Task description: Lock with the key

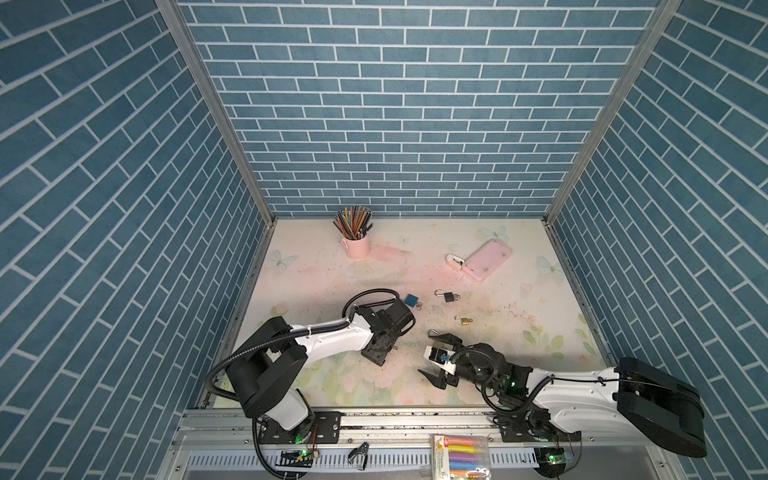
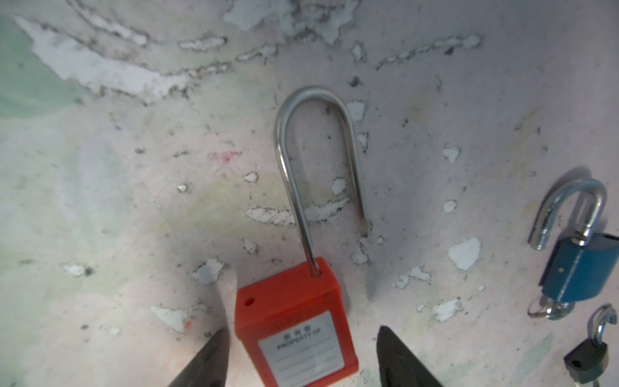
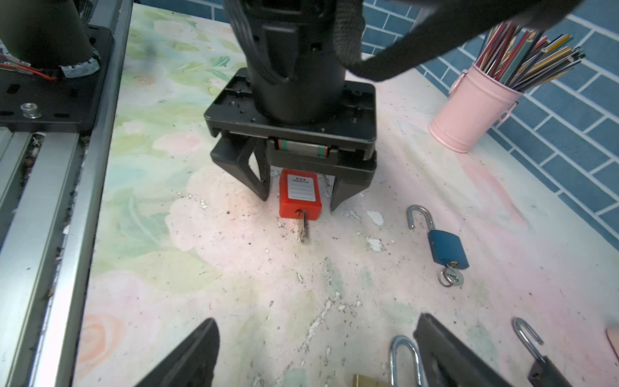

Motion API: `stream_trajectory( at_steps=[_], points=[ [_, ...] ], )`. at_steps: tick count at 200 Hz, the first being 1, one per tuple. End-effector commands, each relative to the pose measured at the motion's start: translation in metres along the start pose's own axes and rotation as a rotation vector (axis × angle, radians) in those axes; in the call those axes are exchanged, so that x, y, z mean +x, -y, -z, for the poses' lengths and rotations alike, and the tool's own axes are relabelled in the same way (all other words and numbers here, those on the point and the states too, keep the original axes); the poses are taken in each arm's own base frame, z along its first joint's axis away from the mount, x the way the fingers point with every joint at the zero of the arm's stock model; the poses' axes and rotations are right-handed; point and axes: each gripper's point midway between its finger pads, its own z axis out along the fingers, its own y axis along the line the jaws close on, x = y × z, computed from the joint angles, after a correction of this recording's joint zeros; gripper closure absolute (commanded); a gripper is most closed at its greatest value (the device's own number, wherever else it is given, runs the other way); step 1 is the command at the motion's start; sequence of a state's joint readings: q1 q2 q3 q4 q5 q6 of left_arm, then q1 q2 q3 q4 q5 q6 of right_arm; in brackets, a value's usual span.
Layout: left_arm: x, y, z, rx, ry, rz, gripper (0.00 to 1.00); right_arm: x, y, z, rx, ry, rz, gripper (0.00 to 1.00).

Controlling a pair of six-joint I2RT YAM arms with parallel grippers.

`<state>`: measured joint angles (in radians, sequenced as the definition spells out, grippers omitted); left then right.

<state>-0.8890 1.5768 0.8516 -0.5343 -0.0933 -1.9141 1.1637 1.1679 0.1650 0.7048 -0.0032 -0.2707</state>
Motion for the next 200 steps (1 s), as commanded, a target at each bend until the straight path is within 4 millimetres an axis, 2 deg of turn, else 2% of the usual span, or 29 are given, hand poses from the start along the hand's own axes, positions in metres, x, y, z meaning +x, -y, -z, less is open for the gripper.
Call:
stream_trajectory(
  at_steps=[1,43,101,171,200],
  points=[
    [-0.008,-0.011,-0.009,-0.058,0.054,0.027,0.32,-0.003,-0.007,-0.001,-0.016,0.021,0.047,0.08],
    [-0.012,-0.02,-0.012,-0.148,0.086,0.013,0.32,0.0,-0.022,-0.002,-0.076,0.01,0.034,0.08],
    [-0.013,-0.02,-0.018,-0.199,0.085,0.014,0.33,0.004,-0.026,-0.004,-0.093,-0.01,0.033,0.08],
    [-0.013,-0.006,-0.025,-0.175,0.075,-0.037,0.48,0.006,-0.023,-0.007,-0.076,-0.035,0.028,0.08],
    [-0.015,-0.003,-0.025,-0.154,0.077,-0.068,0.59,0.007,-0.016,-0.01,-0.034,-0.054,0.017,0.09]
  ],
)
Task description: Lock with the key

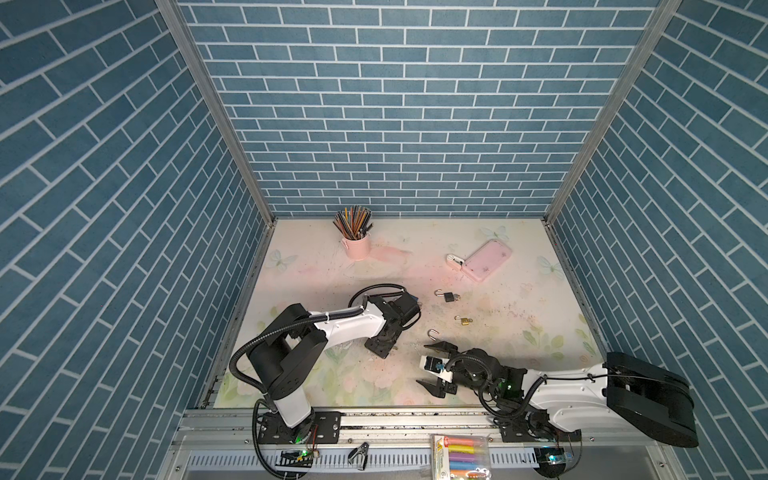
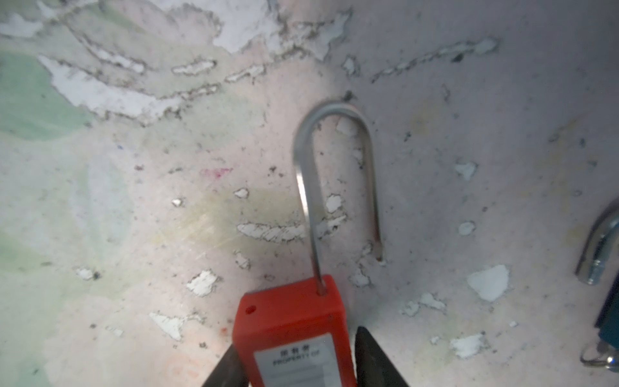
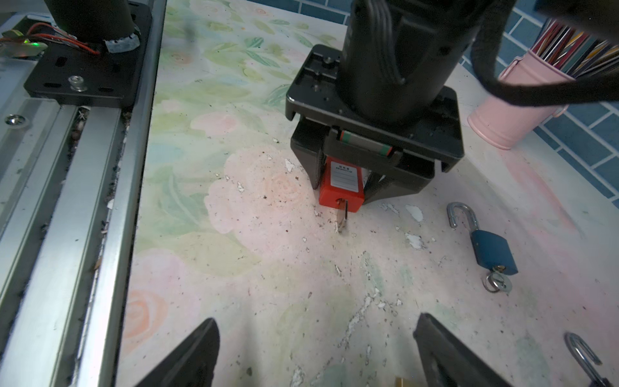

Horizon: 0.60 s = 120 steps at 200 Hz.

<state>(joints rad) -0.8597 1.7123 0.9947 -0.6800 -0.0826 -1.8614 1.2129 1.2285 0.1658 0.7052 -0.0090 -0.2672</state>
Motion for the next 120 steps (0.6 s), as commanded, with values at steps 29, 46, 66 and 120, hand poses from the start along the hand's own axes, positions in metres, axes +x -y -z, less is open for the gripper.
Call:
stream_trajectory(
  at_steps=[29,46,66,120],
  points=[
    [-0.014,0.004,-0.016,0.025,0.054,-0.114,0.72,-0.005,0.029,-0.006,0.149,-0.053,-0.04,0.1],
    [-0.021,0.011,-0.01,0.054,0.079,-0.184,0.8,-0.015,0.045,-0.001,0.234,-0.022,-0.079,0.11],
    [-0.033,0.027,0.003,0.132,0.118,-0.302,0.83,-0.035,0.063,0.01,0.322,0.047,-0.115,0.11],
    [-0.064,0.084,0.071,0.445,0.298,-0.71,0.89,-0.081,0.12,0.064,0.511,0.278,-0.344,0.09]
  ],
)
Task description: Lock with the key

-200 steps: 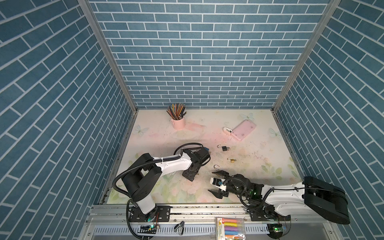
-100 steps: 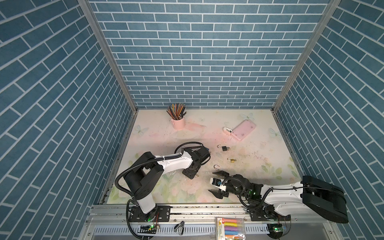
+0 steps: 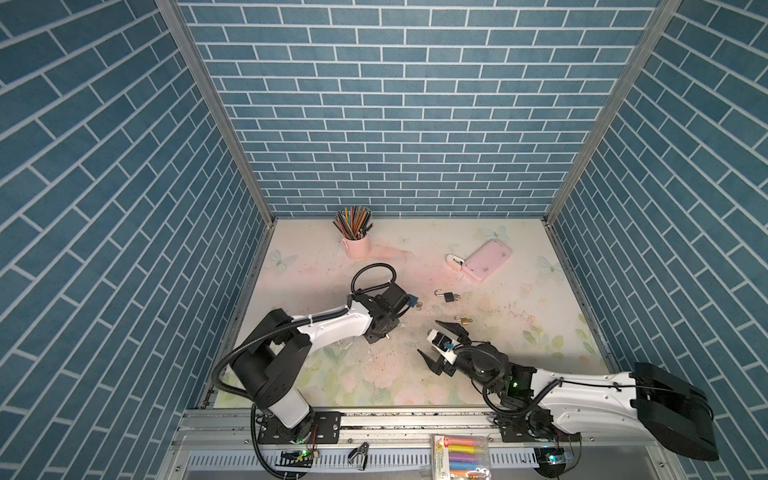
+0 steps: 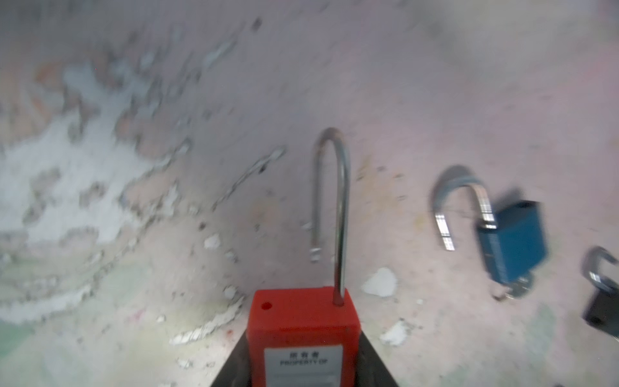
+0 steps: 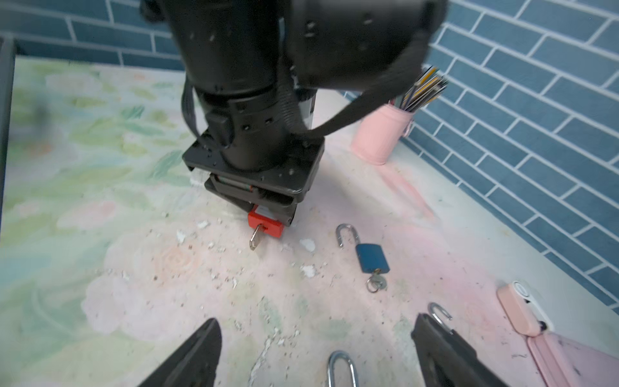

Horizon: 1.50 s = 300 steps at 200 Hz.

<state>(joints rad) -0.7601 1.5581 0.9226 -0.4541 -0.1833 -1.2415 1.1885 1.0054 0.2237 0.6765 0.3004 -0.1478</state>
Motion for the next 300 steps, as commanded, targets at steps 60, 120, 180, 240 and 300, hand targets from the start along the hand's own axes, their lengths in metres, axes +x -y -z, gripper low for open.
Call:
stream_trajectory(
  at_steps=[60,120,180,240,300],
  points=[
    [-0.11,0.046,0.088,0.324,0.416,-0.58,0.92,-0.019,0.11,0.011,0.241,-0.067,-0.643,0.08],
    [-0.063,0.08,0.145,0.702,0.629,-1.154,0.99,-0.03,0.071,-0.004,-0.074,-0.196,-0.698,0.08],
    [-0.028,0.053,0.132,0.623,0.598,-1.519,0.99,-0.073,0.044,0.006,-0.311,-0.081,-0.601,0.08],
    [0.006,0.045,0.137,0.703,0.664,-1.74,0.95,-0.075,0.043,0.007,-0.32,-0.07,-0.557,0.08],
    [0.022,0.05,0.137,0.769,0.635,-1.792,0.93,-0.066,0.037,-0.003,-0.354,-0.1,-0.56,0.1]
  ],
)
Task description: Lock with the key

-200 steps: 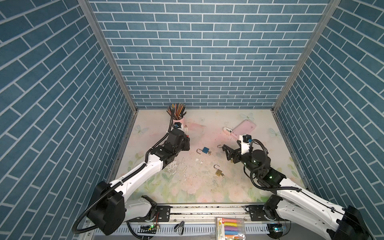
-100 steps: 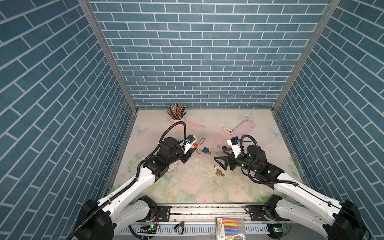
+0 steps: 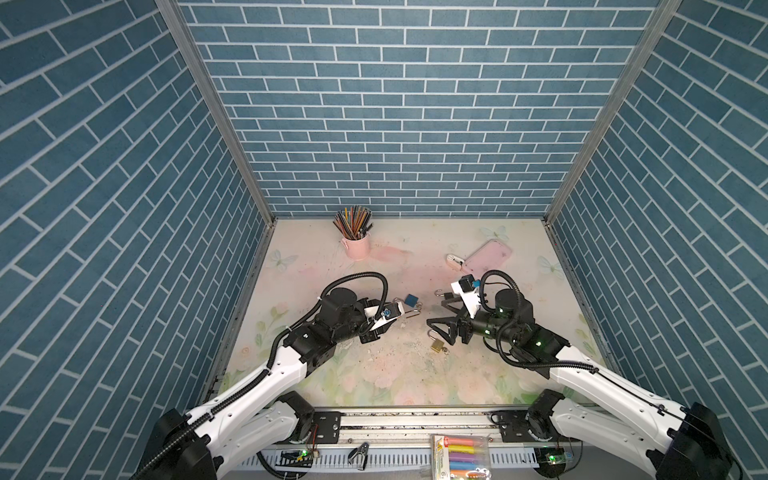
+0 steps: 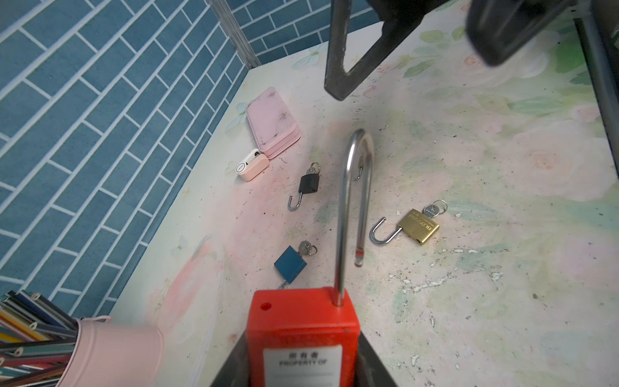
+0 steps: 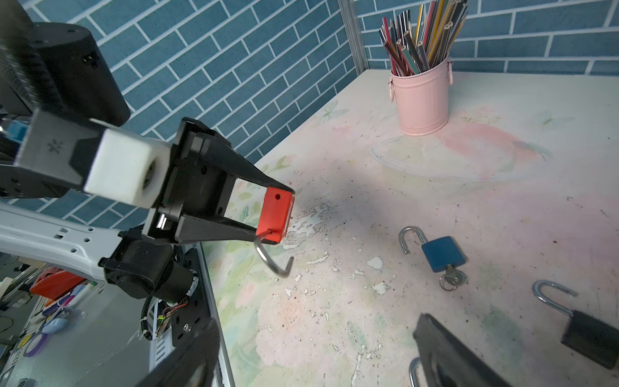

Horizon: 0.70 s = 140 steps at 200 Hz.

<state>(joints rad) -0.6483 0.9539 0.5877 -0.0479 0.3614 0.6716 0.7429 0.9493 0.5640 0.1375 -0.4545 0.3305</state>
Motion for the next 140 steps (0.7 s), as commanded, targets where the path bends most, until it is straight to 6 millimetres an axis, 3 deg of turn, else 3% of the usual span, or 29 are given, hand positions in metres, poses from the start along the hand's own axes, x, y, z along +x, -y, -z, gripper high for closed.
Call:
stream_trajectory(
  at_steps=[1,43,108,140],
  points=[
    [-0.01,0.007,-0.002,0.036,0.044,-0.055,0.93,-0.015,-0.007,-0.003,-0.038,0.025,0.05,0.1],
    [-0.009,0.014,-0.005,0.062,0.04,-0.056,0.93,-0.012,0.005,-0.01,0.008,0.026,0.035,0.12],
    [-0.009,0.028,-0.008,0.115,0.043,-0.061,0.93,-0.026,0.029,-0.011,0.142,0.092,0.027,0.12],
    [-0.008,0.025,-0.012,0.097,0.024,-0.043,0.92,-0.026,0.028,-0.011,0.138,0.094,0.01,0.12]
  ],
)
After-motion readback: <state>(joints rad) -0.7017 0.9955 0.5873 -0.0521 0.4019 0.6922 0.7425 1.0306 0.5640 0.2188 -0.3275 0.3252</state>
